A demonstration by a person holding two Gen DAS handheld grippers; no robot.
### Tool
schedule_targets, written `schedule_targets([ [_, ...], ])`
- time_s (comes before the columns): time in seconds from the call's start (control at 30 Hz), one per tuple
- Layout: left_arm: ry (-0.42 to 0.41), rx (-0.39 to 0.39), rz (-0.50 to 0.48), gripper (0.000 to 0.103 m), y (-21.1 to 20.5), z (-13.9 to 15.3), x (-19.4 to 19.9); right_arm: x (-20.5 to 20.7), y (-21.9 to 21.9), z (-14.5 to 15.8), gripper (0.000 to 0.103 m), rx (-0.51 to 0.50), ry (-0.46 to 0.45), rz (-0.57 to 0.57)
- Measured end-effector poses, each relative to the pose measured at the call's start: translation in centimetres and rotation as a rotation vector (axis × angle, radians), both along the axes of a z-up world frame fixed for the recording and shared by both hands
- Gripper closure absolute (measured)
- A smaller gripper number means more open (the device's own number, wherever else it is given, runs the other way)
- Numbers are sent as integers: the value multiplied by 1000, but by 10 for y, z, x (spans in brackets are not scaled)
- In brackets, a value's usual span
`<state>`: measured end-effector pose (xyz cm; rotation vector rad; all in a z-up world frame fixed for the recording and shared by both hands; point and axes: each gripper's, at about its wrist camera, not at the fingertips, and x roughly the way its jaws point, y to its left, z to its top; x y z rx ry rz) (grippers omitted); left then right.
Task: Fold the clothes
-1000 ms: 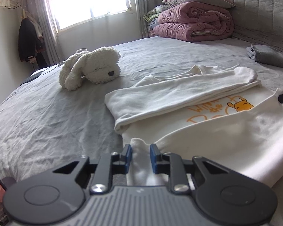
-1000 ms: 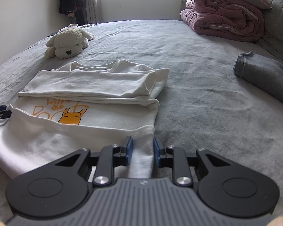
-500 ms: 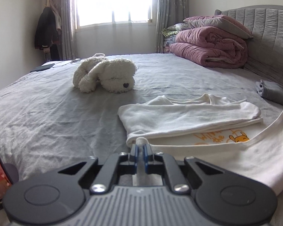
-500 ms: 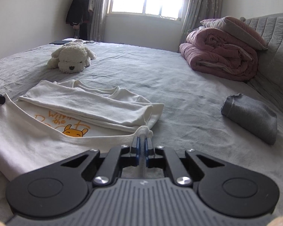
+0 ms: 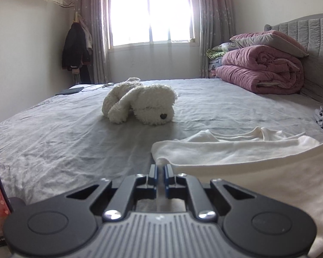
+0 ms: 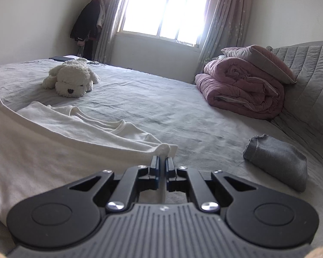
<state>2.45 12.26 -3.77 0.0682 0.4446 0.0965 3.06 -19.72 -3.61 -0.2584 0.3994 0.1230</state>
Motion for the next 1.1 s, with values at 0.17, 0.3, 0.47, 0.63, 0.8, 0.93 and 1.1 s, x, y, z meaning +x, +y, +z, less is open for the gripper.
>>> schedule_targets([
  [0.17, 81, 25, 22, 96, -1, -21, 12, 19, -4, -28, 97, 22, 126, -18],
  [0.3, 101, 36, 25, 91, 0, -21, 11, 19, -3, -29, 95, 27, 148, -20],
  [0.47, 62, 63, 44, 72, -5, -7, 5, 12, 0, -19, 72, 27, 141, -44],
  [0.63, 3, 27, -19, 53, -18, 11, -3, 0, 8, 0, 56, 69, 86, 0],
  [0.8, 19, 43, -179, 41, -47, 5, -8, -5, 33, 3, 56, 126, 138, 124],
  [0.93, 133, 62, -325, 41, -66, -17, -11, -10, 45, -16, 56, 129, 207, 204],
  [1.1, 161, 30, -403, 40, -52, -27, -24, -27, 34, -30, 52, 106, 204, 262],
])
